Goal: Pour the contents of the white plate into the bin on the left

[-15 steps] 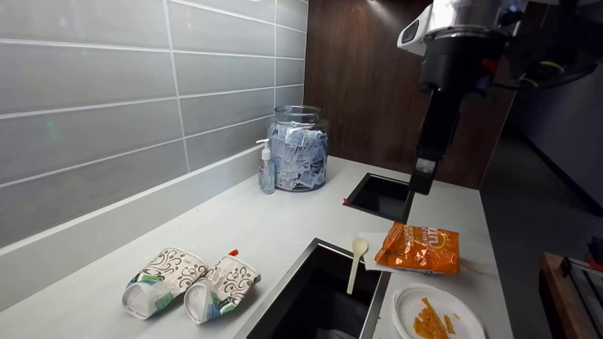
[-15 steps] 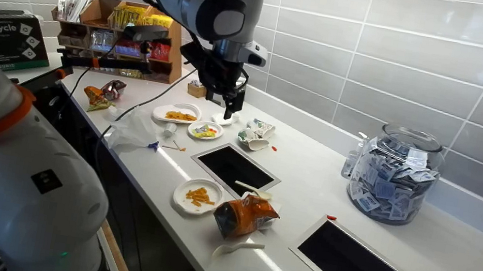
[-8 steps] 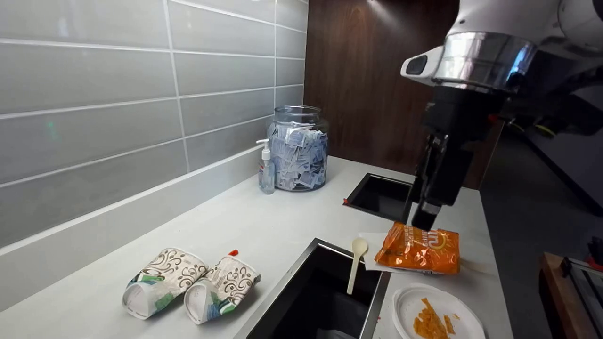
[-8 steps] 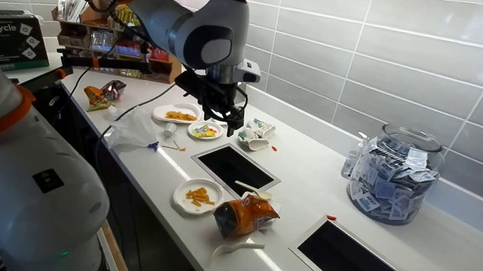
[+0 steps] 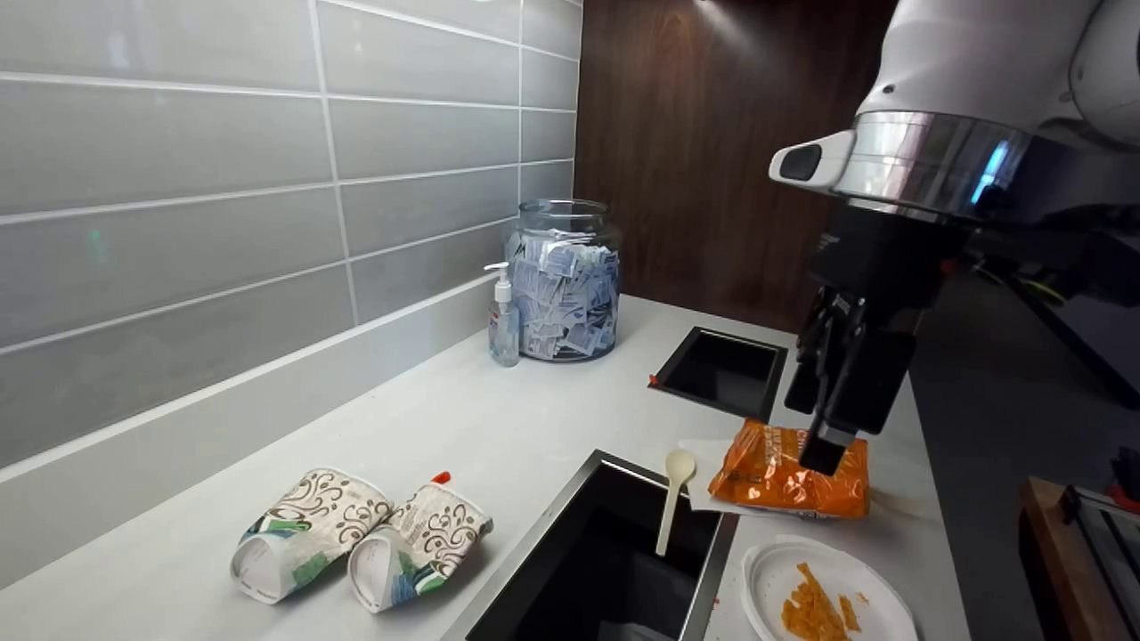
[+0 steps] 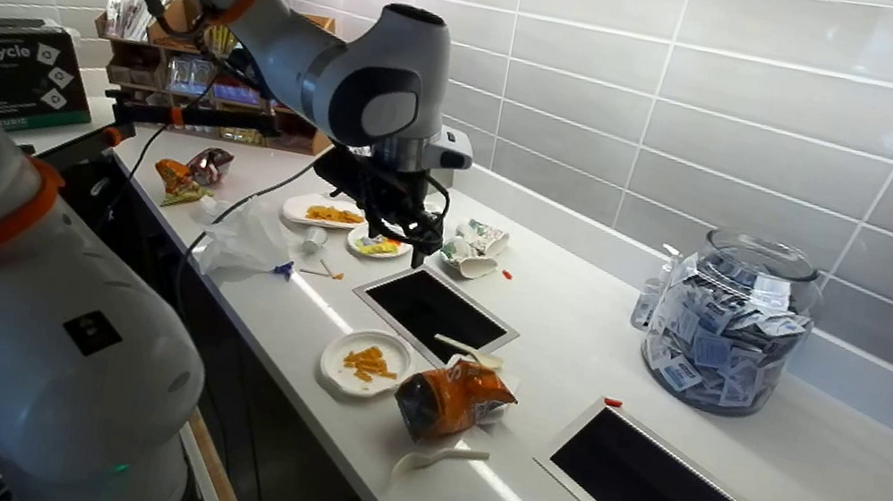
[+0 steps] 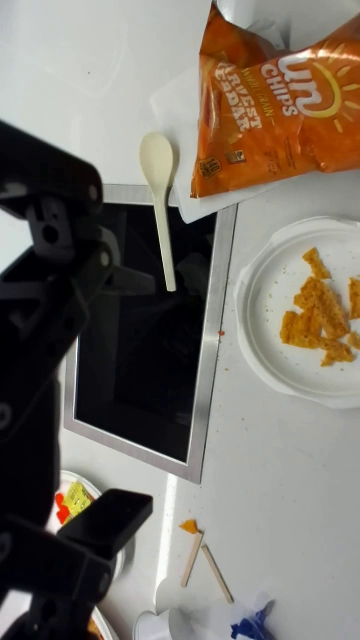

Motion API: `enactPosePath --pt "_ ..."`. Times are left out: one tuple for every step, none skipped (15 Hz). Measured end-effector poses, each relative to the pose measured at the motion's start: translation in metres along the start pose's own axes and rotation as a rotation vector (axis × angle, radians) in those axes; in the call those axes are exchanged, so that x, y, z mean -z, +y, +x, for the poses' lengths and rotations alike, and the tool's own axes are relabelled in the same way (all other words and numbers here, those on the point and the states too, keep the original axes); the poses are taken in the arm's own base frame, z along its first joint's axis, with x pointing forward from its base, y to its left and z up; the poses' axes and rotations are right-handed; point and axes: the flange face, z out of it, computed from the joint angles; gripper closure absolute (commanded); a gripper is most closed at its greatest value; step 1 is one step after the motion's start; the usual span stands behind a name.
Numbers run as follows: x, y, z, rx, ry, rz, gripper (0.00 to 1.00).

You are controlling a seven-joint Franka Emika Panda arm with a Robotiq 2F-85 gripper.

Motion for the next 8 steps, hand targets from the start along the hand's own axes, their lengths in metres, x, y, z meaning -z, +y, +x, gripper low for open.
enactPosePath --pt "0.000 0.000 0.000 -0.001 0.001 0.000 0.00" --pt "0.000 0.000 0.001 -0.012 0.000 0.000 0.00" --pt "-0.003 -0.001 0.000 -0.023 -0.008 -0.002 0.00" --pt "-0.008 -0.003 -0.001 -0.037 -0.019 -0.005 0.00" --pt "-0.014 -0.007 -0.002 -0.054 -0.035 -0.021 0.00" --pt "-0.020 -0.011 -0.003 -0.074 -0.047 -0.045 0.00" --pt "-0.025 -0.017 -0.003 -0.089 -0.056 -0.072 0.00" --pt "-0.030 -0.023 -0.004 -0.102 -0.063 -0.100 0.00"
